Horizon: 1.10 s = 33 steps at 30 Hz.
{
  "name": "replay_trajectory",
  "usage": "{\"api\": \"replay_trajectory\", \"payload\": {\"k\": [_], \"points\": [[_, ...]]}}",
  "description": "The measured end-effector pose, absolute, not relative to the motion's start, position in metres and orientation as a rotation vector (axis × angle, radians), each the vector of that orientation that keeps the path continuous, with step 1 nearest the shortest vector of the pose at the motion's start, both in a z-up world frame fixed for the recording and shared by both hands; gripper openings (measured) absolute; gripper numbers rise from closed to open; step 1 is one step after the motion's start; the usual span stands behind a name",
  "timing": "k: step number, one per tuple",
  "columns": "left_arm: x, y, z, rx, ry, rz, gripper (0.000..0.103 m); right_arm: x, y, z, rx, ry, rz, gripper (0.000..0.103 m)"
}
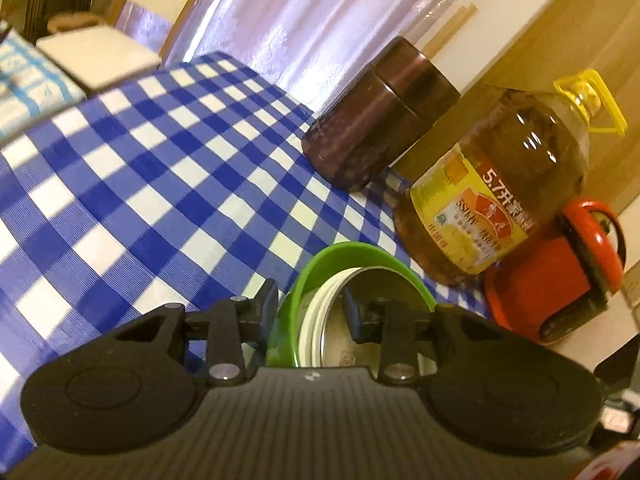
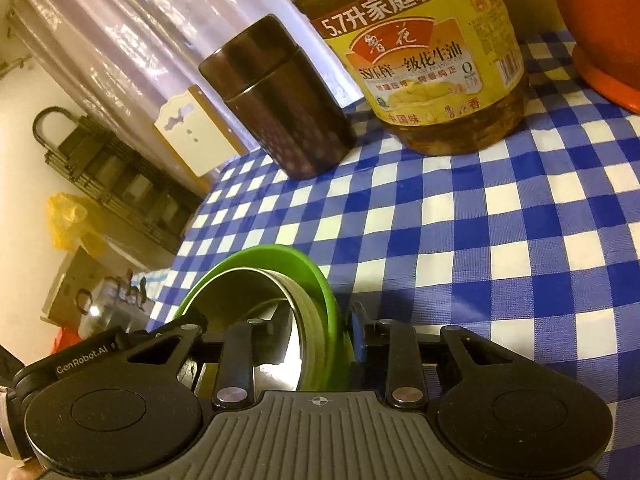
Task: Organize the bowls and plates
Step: 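Lift the nested bowl stack and carry it toward the pink dish stack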
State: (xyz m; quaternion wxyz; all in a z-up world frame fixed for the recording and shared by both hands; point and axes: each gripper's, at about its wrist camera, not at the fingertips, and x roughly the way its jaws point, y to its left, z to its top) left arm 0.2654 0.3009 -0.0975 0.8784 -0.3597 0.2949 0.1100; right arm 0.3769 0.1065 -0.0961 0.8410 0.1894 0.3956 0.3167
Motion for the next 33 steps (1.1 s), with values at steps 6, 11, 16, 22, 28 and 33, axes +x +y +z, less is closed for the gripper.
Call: {"api": "replay_trajectory", "payload": {"k": [6, 11, 16, 22, 28, 33], "points": [[0.272, 0.303, -0.106, -0.759, 0.642, 0.225, 0.031, 0.381, 0.109, -0.097, 0.406, 0.851, 0.693, 0.039], [0.272, 0.303, -0.111, -0.742, 0.646, 0.219, 0.027, 0.379, 0.111, -0.107, 0.427, 0.852, 0.690, 0.040], [0.271, 0.301, -0.117, -0.726, 0.651, 0.219, 0.024, 0.374, 0.115, -0.118, 0.439, 0.851, 0.676, 0.040], [0.267, 0.294, -0.119, -0.703, 0.653, 0.230, 0.026, 0.369, 0.115, -0.126, 0.481, 0.849, 0.665, 0.040], [0.265, 0.293, -0.122, -0.719, 0.648, 0.228, 0.025, 0.368, 0.112, -0.129, 0.516, 0.856, 0.653, 0.038], [0.262, 0.289, -0.120, -0.715, 0.645, 0.247, 0.025, 0.372, 0.111, -0.128, 0.552, 0.887, 0.639, 0.037]]}}
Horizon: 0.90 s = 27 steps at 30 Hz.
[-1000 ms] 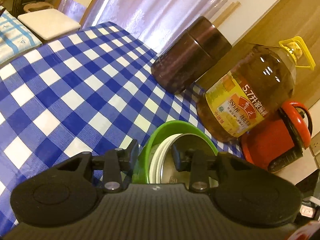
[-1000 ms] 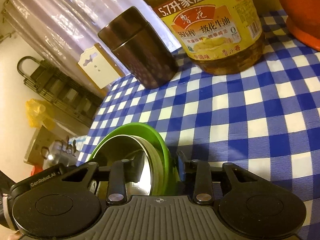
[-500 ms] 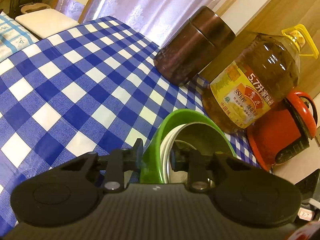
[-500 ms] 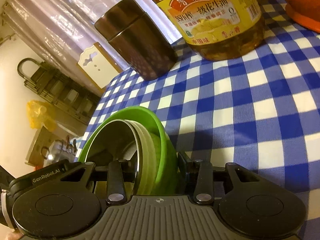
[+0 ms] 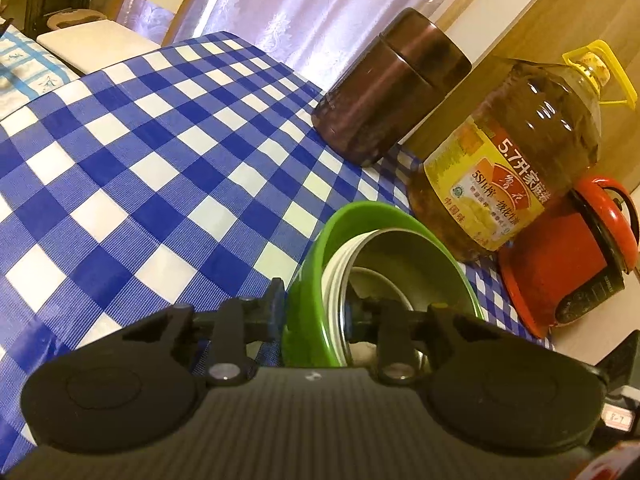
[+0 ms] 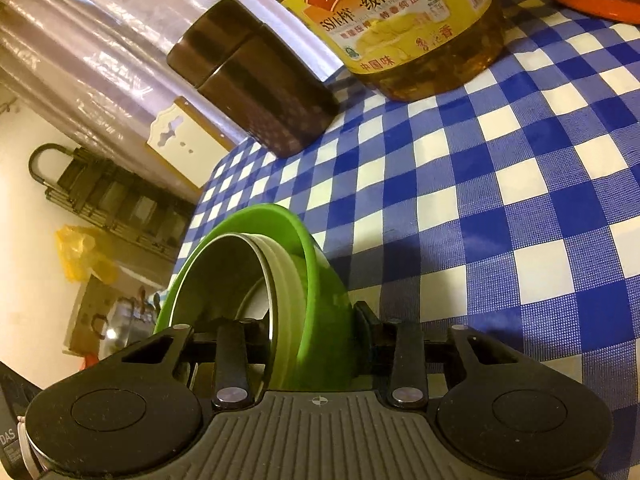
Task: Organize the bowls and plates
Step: 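Lift the nested bowl stack and carry it toward the pink dish stack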
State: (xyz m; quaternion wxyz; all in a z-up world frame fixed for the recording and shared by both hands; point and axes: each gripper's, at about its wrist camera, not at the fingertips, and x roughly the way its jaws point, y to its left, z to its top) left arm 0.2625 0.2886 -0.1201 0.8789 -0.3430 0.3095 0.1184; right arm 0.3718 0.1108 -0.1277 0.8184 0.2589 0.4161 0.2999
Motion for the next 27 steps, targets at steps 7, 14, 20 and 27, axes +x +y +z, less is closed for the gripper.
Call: {"api": "replay_trajectory", "payload": {"k": [7, 14, 20, 27], "points": [[0.246, 0.273, -0.116, -0.689, 0.667, 0.273, 0.023, 0.356, 0.106, -0.125, 0.550, 0.894, 0.621, 0.036], [0.220, 0.256, -0.112, -0.693, 0.690, 0.280, 0.023, 0.318, 0.095, -0.127, 0.500, 0.851, 0.611, 0.036], [0.196, 0.239, -0.109, -0.676, 0.710, 0.289, 0.021, 0.287, 0.082, -0.126, 0.489, 0.842, 0.606, 0.035], [0.183, 0.213, -0.100, -0.649, 0.728, 0.246, 0.021, 0.259, 0.059, -0.120, 0.496, 0.825, 0.575, 0.035]]}}
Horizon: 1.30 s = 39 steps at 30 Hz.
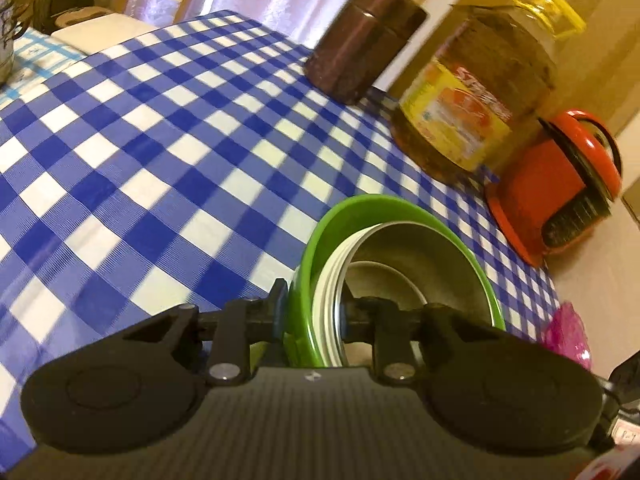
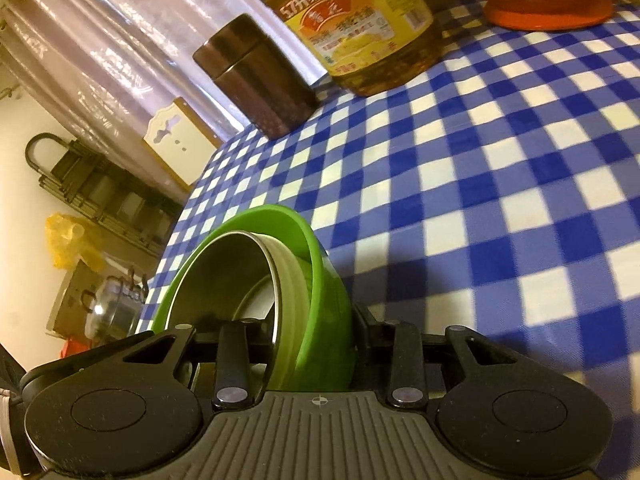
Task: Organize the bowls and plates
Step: 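Lift the nested bowl stack and carry it toward the pink dish stack, then carry the green bowl stack with both grippers over the pink dishes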
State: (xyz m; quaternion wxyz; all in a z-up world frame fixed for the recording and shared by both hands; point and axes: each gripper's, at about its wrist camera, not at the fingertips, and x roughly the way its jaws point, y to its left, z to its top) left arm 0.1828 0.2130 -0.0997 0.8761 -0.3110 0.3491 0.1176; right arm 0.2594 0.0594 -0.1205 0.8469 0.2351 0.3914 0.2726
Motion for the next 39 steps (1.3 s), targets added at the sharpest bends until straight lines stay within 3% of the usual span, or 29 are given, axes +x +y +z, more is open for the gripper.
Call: {"api": "replay_trajectory", "payload": {"k": [10, 20, 39], "points": [[0.155, 0.130, -0.077, -0.617, 0.749, 0.146, 0.021, 0.211, -0.006, -0.093, 0.507, 0.802, 0.470, 0.034], [0.131, 0.053, -0.087, -0.583, 0.843, 0.058, 0.021, 0.146, -0.087, -0.111, 0.594, 0.849, 0.321, 0.034], [0.121, 0.024, -0.092, -0.582, 0.833, 0.042, 0.020, 0.117, -0.120, -0.118, 0.551, 0.805, 0.314, 0.035]]}}
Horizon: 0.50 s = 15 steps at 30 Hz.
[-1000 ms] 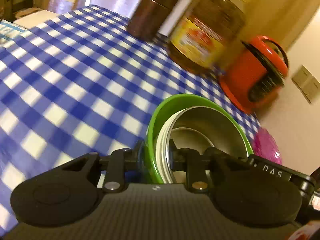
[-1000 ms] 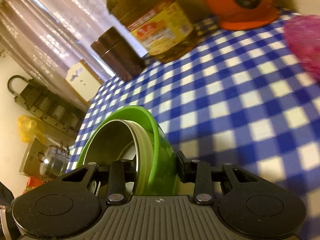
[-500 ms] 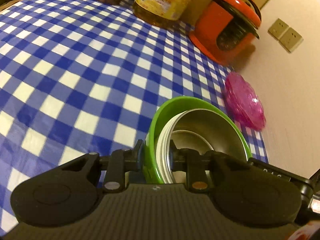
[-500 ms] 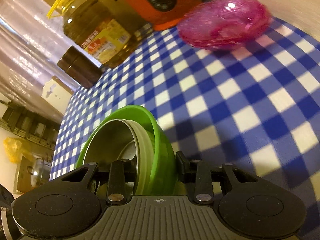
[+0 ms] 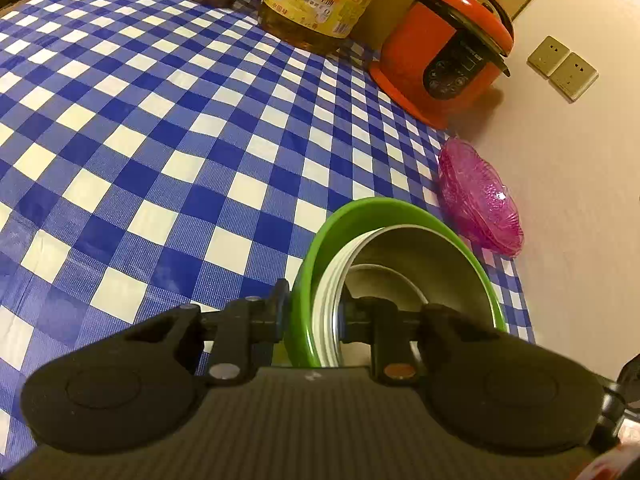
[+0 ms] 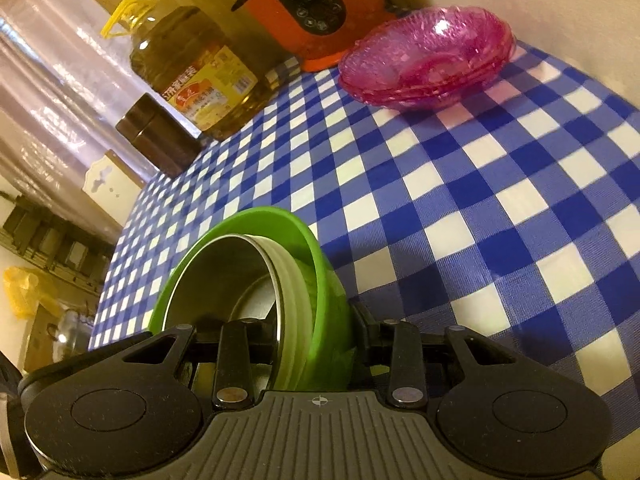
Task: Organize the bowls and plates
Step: 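Carry the green bowl stack with both grippers over the pink dishes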
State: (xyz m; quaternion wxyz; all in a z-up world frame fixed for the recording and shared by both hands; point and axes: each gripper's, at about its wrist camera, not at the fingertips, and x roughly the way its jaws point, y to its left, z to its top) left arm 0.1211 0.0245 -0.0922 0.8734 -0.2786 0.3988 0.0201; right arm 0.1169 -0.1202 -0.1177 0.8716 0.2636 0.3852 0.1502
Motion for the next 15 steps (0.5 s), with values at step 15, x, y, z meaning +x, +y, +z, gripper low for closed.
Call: {"api": "replay_trajectory", "payload": {"k": [15], "points": [[0.121, 0.014, -0.087, -0.519, 0.850, 0.030, 0.019, 0.111, -0.121, -0.116, 0.506, 0.780, 0.295, 0.033]]}}
